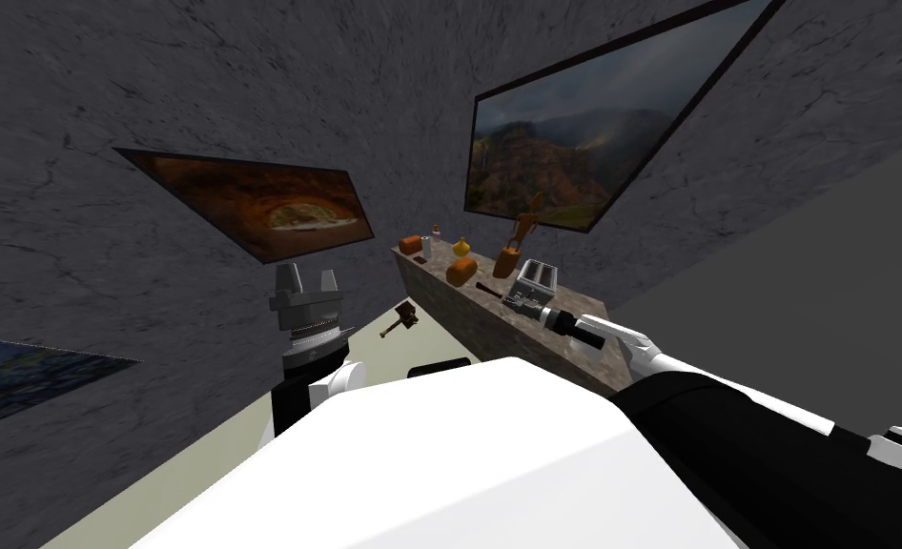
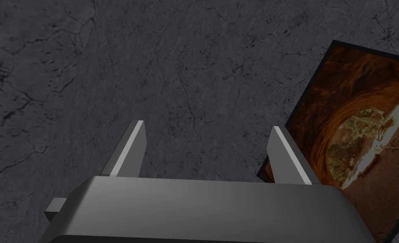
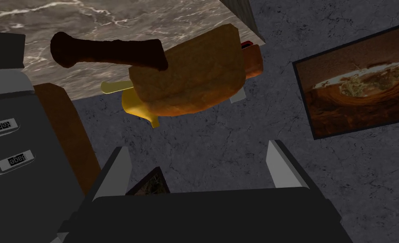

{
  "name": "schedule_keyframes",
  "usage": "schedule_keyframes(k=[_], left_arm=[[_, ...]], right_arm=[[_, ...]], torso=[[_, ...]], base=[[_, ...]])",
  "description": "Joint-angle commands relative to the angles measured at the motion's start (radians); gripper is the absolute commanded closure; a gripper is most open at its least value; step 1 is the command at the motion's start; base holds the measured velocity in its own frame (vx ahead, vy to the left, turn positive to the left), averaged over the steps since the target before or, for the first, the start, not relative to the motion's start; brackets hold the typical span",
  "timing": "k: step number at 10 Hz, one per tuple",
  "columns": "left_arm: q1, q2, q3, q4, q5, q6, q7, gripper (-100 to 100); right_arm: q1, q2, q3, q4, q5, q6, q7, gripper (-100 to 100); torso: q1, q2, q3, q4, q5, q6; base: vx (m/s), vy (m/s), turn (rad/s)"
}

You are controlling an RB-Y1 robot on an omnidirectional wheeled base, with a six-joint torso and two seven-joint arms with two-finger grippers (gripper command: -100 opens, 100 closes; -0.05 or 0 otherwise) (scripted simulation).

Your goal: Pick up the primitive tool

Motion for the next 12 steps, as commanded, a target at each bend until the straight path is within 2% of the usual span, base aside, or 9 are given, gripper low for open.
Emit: schedule_keyframes(k=[1,2,3,4,7,8,9,12], left_arm=[[0.000,0.000,0.000,0.000,0.000,0.000,0.000,0],[0.000,0.000,0.000,0.000,0.000,0.000,0.000,0],[0.000,0.000,0.000,0.000,0.000,0.000,0.000,0],[0.000,0.000,0.000,0.000,0.000,0.000,0.000,0],[0.000,0.000,0.000,0.000,0.000,0.000,0.000,0],[0.000,0.000,0.000,0.000,0.000,0.000,0.000,0],[0.000,0.000,0.000,0.000,0.000,0.000,0.000,0],[0.000,0.000,0.000,0.000,0.000,0.000,0.000,0]], right_arm=[[0.004,-0.041,0.000,0.001,0.000,0.002,0.000,-100],[0.021,-0.076,0.011,0.015,0.006,0.008,0.002,-100],[0.021,-0.102,0.011,0.015,0.006,0.008,0.002,-100],[0.021,-0.114,0.011,0.015,0.006,0.008,0.002,-100],[0.058,-0.218,0.039,0.039,0.019,0.021,0.003,-100],[0.058,-0.247,0.039,0.039,0.019,0.021,0.003,-100],[0.058,-0.254,0.039,0.039,0.019,0.021,0.003,-100],[0.098,-0.351,0.071,0.056,0.033,0.035,0.000,-100]], torso=[[0.000,0.000,0.000,0.000,0.000,0.000],[0.000,0.002,0.001,0.000,0.000,0.000],[0.000,0.001,0.001,0.000,0.000,0.000],[0.000,0.001,0.001,0.000,0.000,0.000],[0.000,0.001,0.000,0.000,0.000,0.000],[0.001,0.000,0.000,0.000,0.000,0.000],[0.000,0.000,0.000,0.000,0.000,0.000],[0.000,0.000,0.000,0.000,0.000,0.000]], base=[[0.024,0.012,-0.004],[0.050,0.018,0.133],[0.055,0.012,0.088],[0.026,0.007,-0.005],[0.068,0.025,0.111],[0.075,0.012,0.074],[0.035,-0.001,0.006],[0.074,0.011,0.114]])
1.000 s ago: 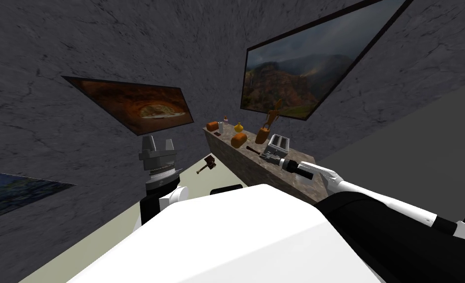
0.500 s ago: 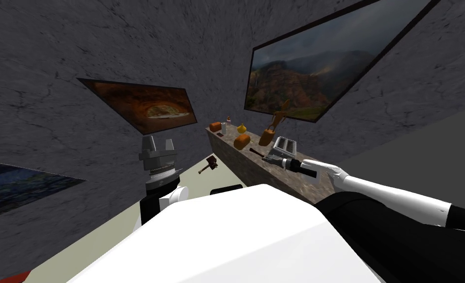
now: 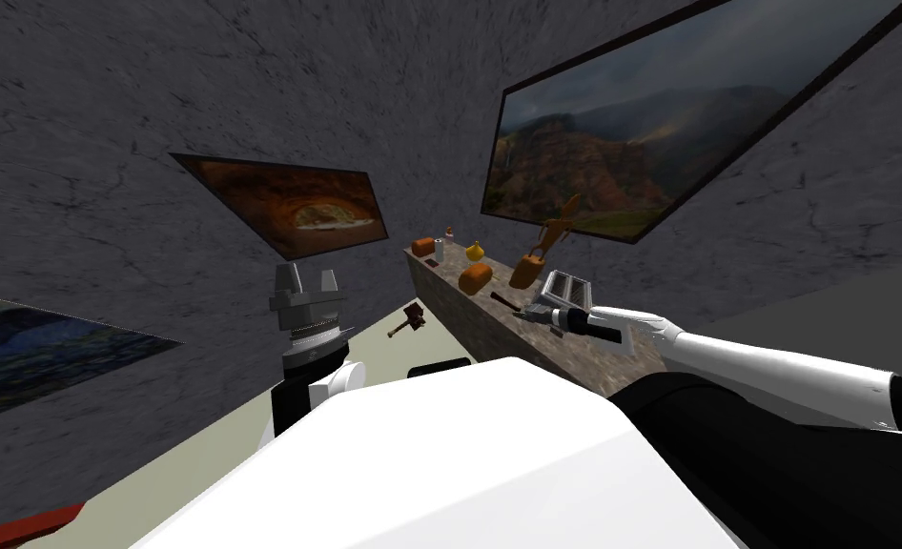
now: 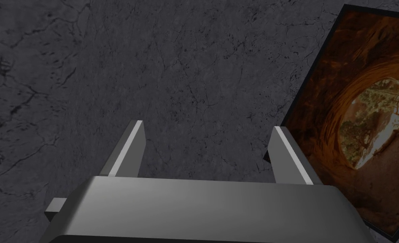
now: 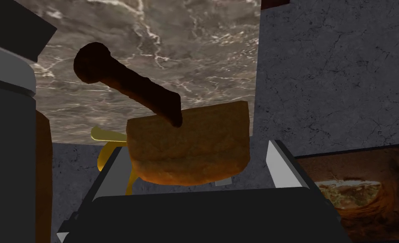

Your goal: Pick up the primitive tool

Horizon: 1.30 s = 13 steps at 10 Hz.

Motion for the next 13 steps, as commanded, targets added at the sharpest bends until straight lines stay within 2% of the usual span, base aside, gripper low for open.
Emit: schedule_keyframes(k=[1,4,5,6,7,8,10,12,13], left_arm=[[0.000,0.000,0.000,0.000,0.000,0.000,0.000,0],[0.000,0.000,0.000,0.000,0.000,0.000,0.000,0],[0.000,0.000,0.000,0.000,0.000,0.000,0.000,0],[0.000,0.000,0.000,0.000,0.000,0.000,0.000,0],[0.000,0.000,0.000,0.000,0.000,0.000,0.000,0],[0.000,0.000,0.000,0.000,0.000,0.000,0.000,0],[0.000,0.000,0.000,0.000,0.000,0.000,0.000,0],[0.000,0.000,0.000,0.000,0.000,0.000,0.000,0],[0.000,0.000,0.000,0.000,0.000,0.000,0.000,0]], right_arm=[[0.016,-0.050,0.000,0.006,0.000,-0.001,-0.003,-100],[0.058,-0.144,0.036,0.015,0.015,0.014,-0.009,-100],[0.058,-0.173,0.036,0.015,0.015,0.014,-0.009,-100],[0.079,-0.201,0.056,0.017,0.022,0.022,-0.014,-100],[0.079,-0.229,0.056,0.017,0.022,0.022,-0.014,-100],[0.101,-0.261,0.075,0.017,0.029,0.029,-0.018,-100],[0.101,-0.278,0.075,0.017,0.029,0.029,-0.018,-100],[0.145,-0.352,0.116,0.011,0.044,0.042,-0.030,-100],[0.138,-0.365,0.116,0.011,0.047,0.042,-0.030,-100]], torso=[[0.000,0.000,0.000,0.000,0.000,0.000],[0.000,0.000,0.000,0.000,0.000,0.000],[0.000,-0.001,0.000,0.000,0.000,0.000],[0.001,0.000,0.000,0.000,0.000,0.000],[0.001,-0.001,-0.001,0.000,0.000,0.000],[0.000,-0.001,-0.001,0.000,0.000,0.001],[0.001,0.000,0.000,0.000,0.000,0.001],[0.000,0.003,0.001,0.001,0.000,0.000],[0.001,-0.001,-0.001,0.000,0.000,0.000]], base=[[0.079,0.005,0.078],[0.093,0.012,0.104],[0.078,0.013,0.072],[0.103,0.019,0.112],[0.096,0.002,0.056],[0.105,0.012,0.134],[0.057,0.004,0.017],[0.084,0.006,0.141],[0.120,0.006,0.042]])
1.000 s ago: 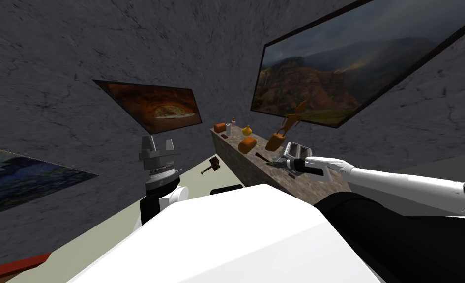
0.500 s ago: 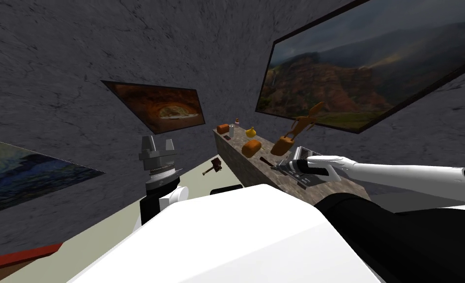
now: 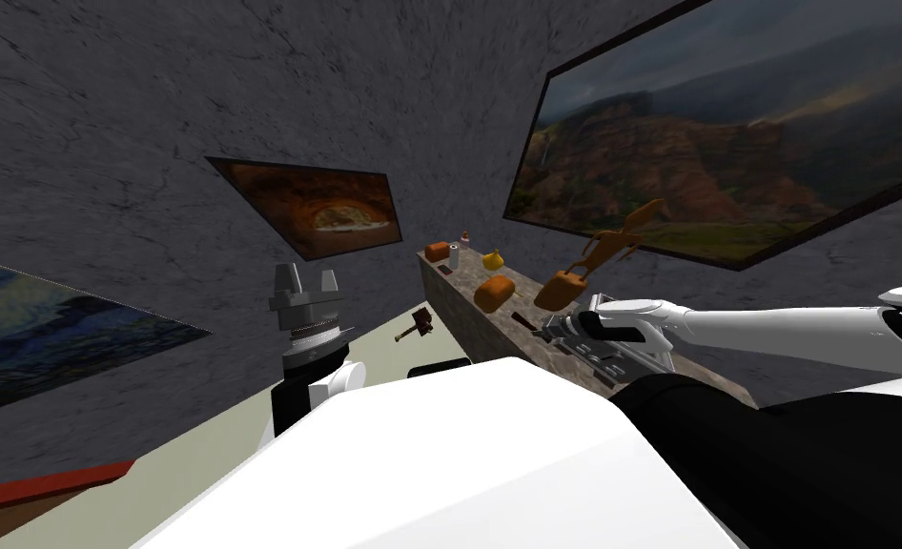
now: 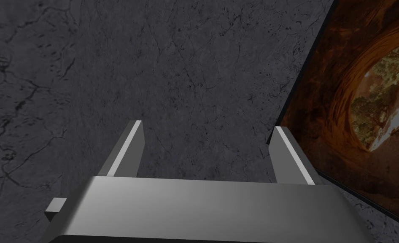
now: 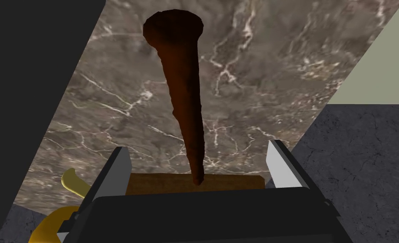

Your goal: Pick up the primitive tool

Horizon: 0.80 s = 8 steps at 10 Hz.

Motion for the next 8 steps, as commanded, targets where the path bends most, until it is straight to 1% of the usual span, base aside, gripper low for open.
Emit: schedule_keyframes(k=[1,2,3,4,5,6,7,8], left_arm=[[0.000,0.000,0.000,0.000,0.000,0.000,0.000,0],[0.000,0.000,0.000,0.000,0.000,0.000,0.000,0],[0.000,0.000,0.000,0.000,0.000,0.000,0.000,0],[0.000,0.000,0.000,0.000,0.000,0.000,0.000,0],[0.000,0.000,0.000,0.000,0.000,0.000,0.000,0],[0.000,0.000,0.000,0.000,0.000,0.000,0.000,0],[0.000,0.000,0.000,0.000,0.000,0.000,0.000,0],[0.000,0.000,0.000,0.000,0.000,0.000,0.000,0]], right_arm=[[0.037,-0.025,-0.019,-0.003,-0.047,0.003,0.040,-100],[0.037,-0.025,-0.019,-0.003,-0.047,0.003,0.040,-100],[0.059,-0.064,0.001,-0.009,-0.040,0.009,0.034,-100],[0.059,-0.064,0.001,-0.009,-0.040,0.009,0.034,-100],[0.080,-0.098,0.022,-0.016,-0.034,0.014,0.028,-100],[0.080,-0.098,0.007,-0.016,-0.034,0.014,0.028,-100],[0.080,-0.098,0.022,-0.016,-0.034,0.014,0.028,-100],[0.100,-0.129,0.041,-0.025,-0.027,0.019,0.021,-100]], torso=[[0.000,0.000,0.000,0.000,0.000,0.000],[0.000,0.003,0.002,0.001,0.000,0.000],[0.000,0.006,0.003,0.001,0.000,0.000],[0.000,0.005,0.003,0.001,0.000,0.000],[0.000,0.004,0.003,0.001,0.000,0.000],[0.000,0.003,0.002,0.001,0.000,0.000],[0.000,0.003,0.002,0.001,0.000,0.000],[0.000,0.005,0.003,0.001,0.000,0.000]], base=[[0.057,-0.001,-0.009],[0.009,0.004,-0.005],[0.042,0.010,0.109],[0.056,0.002,0.051],[0.076,0.003,0.071],[0.079,0.009,0.040],[0.042,0.007,0.005],[0.054,0.007,0.085]])
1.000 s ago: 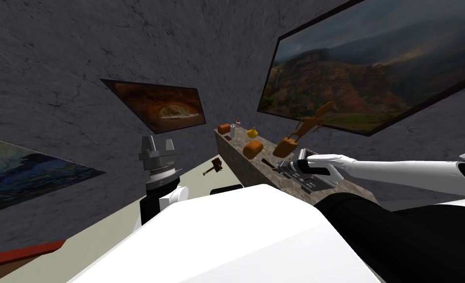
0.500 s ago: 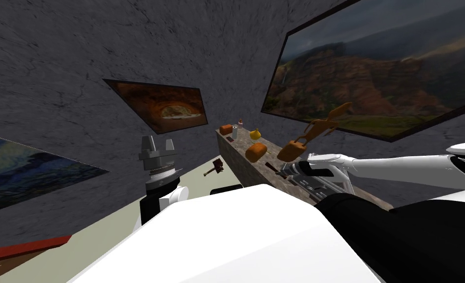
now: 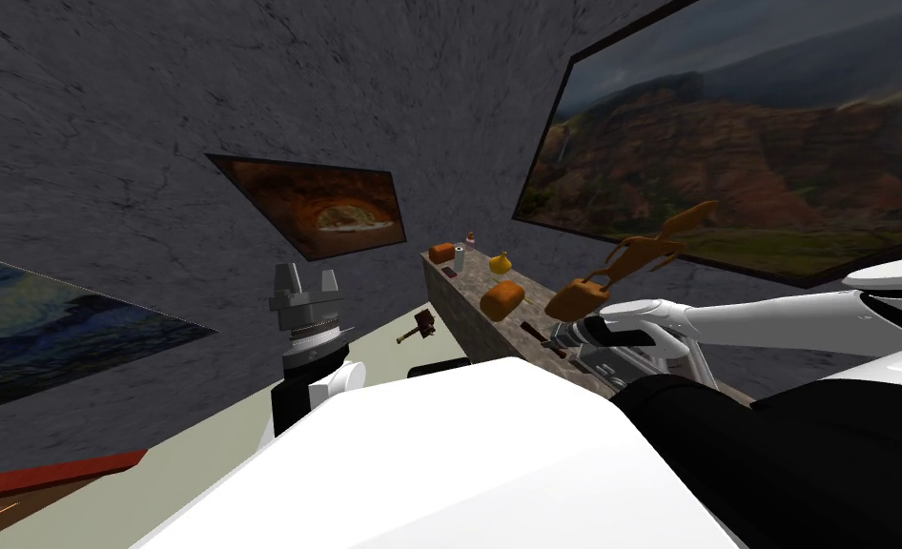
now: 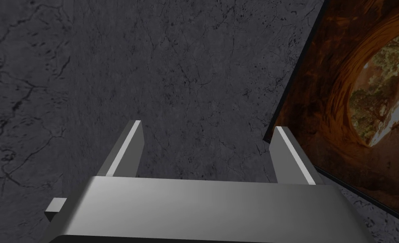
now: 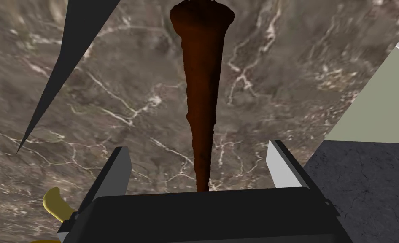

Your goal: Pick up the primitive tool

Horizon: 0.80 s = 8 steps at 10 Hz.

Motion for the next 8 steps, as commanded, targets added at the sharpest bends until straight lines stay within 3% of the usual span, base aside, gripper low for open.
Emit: schedule_keyframes(k=[1,8], left_arm=[[0.000,0.000,0.000,0.000,0.000,0.000,0.000,0],[0.000,0.000,0.000,0.000,0.000,0.000,0.000,0]], right_arm=[[0.050,-0.014,-0.038,0.001,0.023,0.001,-0.023,-100],[0.128,-0.110,0.037,-0.040,0.045,0.017,-0.049,-100]], torso=[[0.000,0.000,0.000,0.000,0.000,0.000],[0.001,-0.002,-0.001,0.000,0.000,0.000]], base=[[0.054,0.007,0.041],[0.069,0.011,0.054]])
